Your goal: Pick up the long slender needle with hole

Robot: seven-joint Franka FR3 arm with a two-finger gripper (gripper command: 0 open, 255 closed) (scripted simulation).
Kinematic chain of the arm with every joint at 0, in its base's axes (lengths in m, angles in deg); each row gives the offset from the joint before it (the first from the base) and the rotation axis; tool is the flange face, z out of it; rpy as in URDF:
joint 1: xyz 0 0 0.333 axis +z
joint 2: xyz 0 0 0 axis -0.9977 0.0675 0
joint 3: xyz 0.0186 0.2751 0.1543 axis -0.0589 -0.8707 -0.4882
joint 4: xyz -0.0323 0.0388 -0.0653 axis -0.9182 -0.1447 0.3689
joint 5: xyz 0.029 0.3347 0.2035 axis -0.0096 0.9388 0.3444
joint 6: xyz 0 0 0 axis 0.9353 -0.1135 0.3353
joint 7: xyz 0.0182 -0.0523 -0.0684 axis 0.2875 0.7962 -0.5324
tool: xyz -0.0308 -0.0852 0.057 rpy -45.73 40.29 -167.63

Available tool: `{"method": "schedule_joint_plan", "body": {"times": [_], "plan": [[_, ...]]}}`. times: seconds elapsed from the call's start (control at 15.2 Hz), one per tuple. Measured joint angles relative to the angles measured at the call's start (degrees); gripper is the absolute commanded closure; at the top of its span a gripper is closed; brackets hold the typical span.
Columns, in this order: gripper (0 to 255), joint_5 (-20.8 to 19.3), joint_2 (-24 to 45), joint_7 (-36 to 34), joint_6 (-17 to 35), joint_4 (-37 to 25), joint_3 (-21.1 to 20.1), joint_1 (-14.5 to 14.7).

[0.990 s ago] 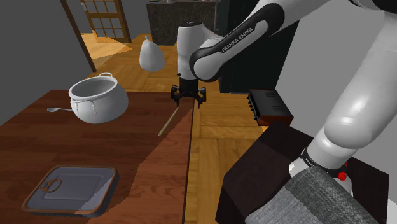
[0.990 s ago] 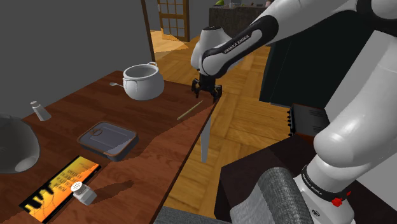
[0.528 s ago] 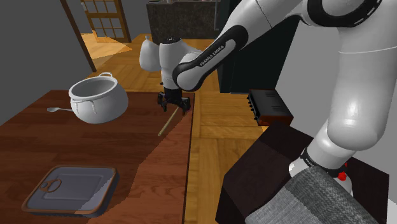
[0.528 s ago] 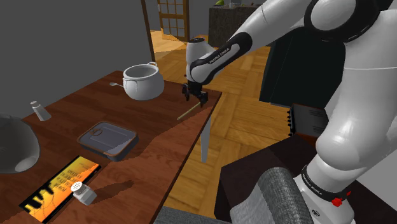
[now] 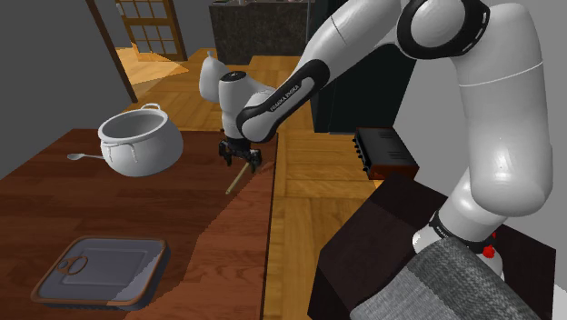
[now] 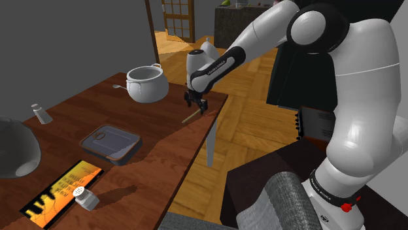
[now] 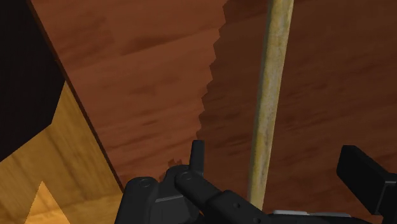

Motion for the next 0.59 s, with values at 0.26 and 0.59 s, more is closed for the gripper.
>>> {"method": "schedule_joint_plan", "body": {"times": [0.26,0.59], "plan": [[255,-0.81,1.48,-0.6,1.63,0.2,0.64,0.42],[255,-0.92,1.47,-0.7,1.05,-0.08,0.68,0.55]]}}
